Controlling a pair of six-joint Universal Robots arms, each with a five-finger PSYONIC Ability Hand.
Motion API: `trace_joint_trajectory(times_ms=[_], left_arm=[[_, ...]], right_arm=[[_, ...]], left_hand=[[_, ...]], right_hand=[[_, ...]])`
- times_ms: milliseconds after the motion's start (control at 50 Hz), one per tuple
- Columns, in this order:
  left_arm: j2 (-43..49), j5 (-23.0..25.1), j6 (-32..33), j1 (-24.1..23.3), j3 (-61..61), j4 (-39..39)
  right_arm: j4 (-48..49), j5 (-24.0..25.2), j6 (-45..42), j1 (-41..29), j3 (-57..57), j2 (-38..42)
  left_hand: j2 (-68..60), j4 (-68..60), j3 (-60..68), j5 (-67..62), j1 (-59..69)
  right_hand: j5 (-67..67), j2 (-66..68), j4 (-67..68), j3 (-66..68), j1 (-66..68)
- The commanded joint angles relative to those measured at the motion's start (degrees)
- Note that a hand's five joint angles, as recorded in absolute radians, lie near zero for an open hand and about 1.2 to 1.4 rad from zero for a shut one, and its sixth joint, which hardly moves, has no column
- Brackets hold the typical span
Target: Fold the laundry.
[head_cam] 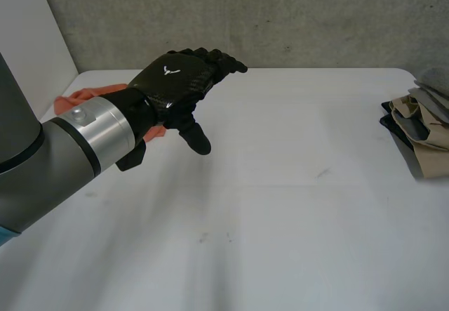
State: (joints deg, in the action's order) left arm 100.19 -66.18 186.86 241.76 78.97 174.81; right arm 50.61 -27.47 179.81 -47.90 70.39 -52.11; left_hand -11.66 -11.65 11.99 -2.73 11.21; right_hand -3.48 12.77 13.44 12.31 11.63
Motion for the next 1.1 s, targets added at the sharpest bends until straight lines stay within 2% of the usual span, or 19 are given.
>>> trace_joint_trajectory(times_ms=[20, 100, 180, 200, 240, 260, 300, 320, 380, 460, 600, 620, 680, 700, 780, 840, 940, 1020, 1100], left_arm=[[-0.08, 0.0, 0.0, -0.06, 0.04, 0.0], [-0.17, 0.0, 0.0, -0.06, 0.04, 0.0], [-0.26, 0.0, 0.0, -0.06, -0.05, 0.0], [-0.34, 0.0, 0.0, -0.06, -0.13, 0.0], [-0.35, 0.0, 0.0, -0.06, -0.13, 0.0], [-0.61, -0.09, 0.0, 0.03, -0.22, 0.0], [-0.96, -0.09, 0.0, 0.29, -0.22, 0.0], [-1.4, -0.17, 0.0, 0.64, -0.22, 0.09], [-1.84, -0.7, -0.18, 1.26, -0.4, 0.09], [-2.45, -4.21, -0.61, 2.22, -0.75, 1.14], [-3.51, -13.88, 0.26, 4.86, -0.57, 9.66], [-3.34, -14.84, 0.7, 6.34, -0.57, 11.93], [-2.55, -15.03, 2.45, 10.12, -0.66, 14.5], [-0.89, -14.94, 4.72, 13.7, -0.84, 15.37], [7.09, -14.59, 13.15, 21.27, -3.46, 15.47], [12.73, -13.63, 18.62, 24.02, -6.1, 15.21], [26.95, -7.49, 26.88, 27.44, -13.12, 15.12], [34.34, -2.92, 27.51, 31.65, -17.61, 14.94], [39.55, 0.0, 27.86, 32.55, -20.61, 15.64]], right_arm=[[-0.43, -0.39, -8.06, 5.27, -1.92, 0.17], [-0.25, -3.99, -12.45, 6.77, -3.58, 0.35], [0.01, -14.35, -16.23, 7.03, -6.22, -0.18], [-0.16, -20.29, -17.46, 6.42, -7.7, -0.88], [-0.25, -23.49, -17.73, 6.42, -8.42, -1.76], [-0.25, -27.6, -17.65, 6.42, -8.77, -3.68], [-0.34, -31.49, -17.56, 5.63, -8.43, -5.53], [-0.78, -34.38, -17.21, 3.1, -8.16, -7.63], [-1.57, -37.57, -16.59, -3.58, -6.58, -10.89], [-6.22, -38.01, -14.49, -14.39, -1.58, -16.43], [-21.51, -35.47, -9.39, -33.11, 9.5, -23.56], [-24.83, -34.86, -9.3, -37.75, 11.42, -23.91], [-28.98, -34.76, -9.74, -43.66, 14.42, -24.09], [-30.99, -34.94, -10.08, -46.9, 16.34, -24.09], [-32.94, -35.37, -13.32, -52.1, 21.26, -23.91], [-32.77, -35.55, -16.41, -53.96, 24.26, -23.74], [-32.86, -36.6, -23.87, -55.19, 29.18, -23.82], [-32.77, -37.92, -25.99, -54.76, 31.47, -23.74], [-32.42, -38.89, -26.17, -54.49, 32.97, -23.21]], left_hand=[[-1.41, -1.43, 1.08, -0.35, 1.87], [-1.41, -1.43, 1.08, -0.35, 1.87], [-1.41, -1.43, 1.08, -0.35, 1.87], [-1.41, -1.43, 1.08, -0.35, 1.87], [-1.41, -1.43, 1.08, -0.35, 1.87], [-1.25, -1.26, 0.92, -0.18, 1.7], [-1.25, -1.26, 0.92, -0.18, 1.7], [-1.25, -1.26, 0.92, -0.18, 1.7], [-1.08, -1.09, 0.75, -0.01, 1.53], [-0.91, -0.93, 0.58, 0.16, 1.36], [0.1, 0.08, -0.43, 1.16, 0.36], [-0.07, -0.08, -0.26, 1.0, 0.52], [0.27, 0.25, -0.6, 1.34, 0.19], [0.6, 0.59, -0.93, 1.67, -0.15], [1.66, 1.65, -1.99, 2.73, -1.21], [1.66, 1.65, -1.99, 2.73, -1.21], [1.66, 1.65, -1.99, 2.73, -1.21], [1.66, 1.65, -1.99, 2.73, -1.21], [0.94, 0.93, -1.27, 2.01, -0.49]], right_hand=[[3.48, -2.77, -3.44, -2.31, -1.63], [3.48, -2.77, -3.44, -2.31, -1.63], [3.48, -2.77, -3.44, -2.31, -1.63], [3.48, -2.77, -3.44, -2.31, -1.63], [3.48, -2.77, -3.44, -2.31, -1.63], [3.48, -2.77, -3.44, -2.31, -1.63], [3.48, -2.77, -3.44, -2.31, -1.63], [3.48, -2.77, -3.44, -2.31, -1.63], [3.48, -2.77, -3.44, -2.31, -1.63], [3.48, -2.77, -3.44, -2.31, -1.63], [3.48, -2.77, -3.44, -2.31, -1.63], [3.48, -2.77, -3.44, -2.31, -1.63], [3.48, -2.77, -3.44, -2.31, -1.63], [3.48, -2.77, -3.44, -2.31, -1.63], [3.48, -2.77, -3.44, -2.31, -1.63], [3.48, -2.77, -3.44, -2.31, -1.63], [3.48, -2.77, -3.44, -2.31, -1.63], [3.48, -2.77, -3.44, -2.31, -1.63], [3.48, -2.77, -3.44, -2.31, -1.63]])
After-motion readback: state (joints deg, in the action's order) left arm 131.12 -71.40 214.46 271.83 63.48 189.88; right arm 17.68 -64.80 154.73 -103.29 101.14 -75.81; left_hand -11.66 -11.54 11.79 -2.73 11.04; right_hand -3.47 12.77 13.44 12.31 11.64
